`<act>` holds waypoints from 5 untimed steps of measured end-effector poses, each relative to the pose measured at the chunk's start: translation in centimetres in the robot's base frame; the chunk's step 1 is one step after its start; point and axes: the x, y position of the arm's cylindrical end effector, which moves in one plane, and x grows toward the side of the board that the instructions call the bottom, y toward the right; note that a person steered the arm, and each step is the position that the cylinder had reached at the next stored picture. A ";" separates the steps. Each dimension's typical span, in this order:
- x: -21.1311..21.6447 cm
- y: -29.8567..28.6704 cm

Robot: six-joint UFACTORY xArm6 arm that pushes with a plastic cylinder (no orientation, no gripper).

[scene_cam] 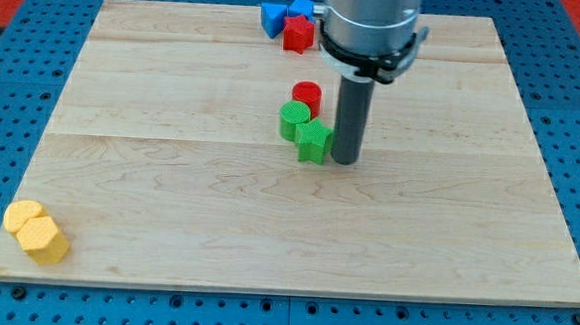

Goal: Move the green star closer to green circle

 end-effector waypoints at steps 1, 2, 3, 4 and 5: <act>2.2 0.6; 3.4 -0.2; 2.1 -2.3; 0.0 -2.7; -1.6 -2.7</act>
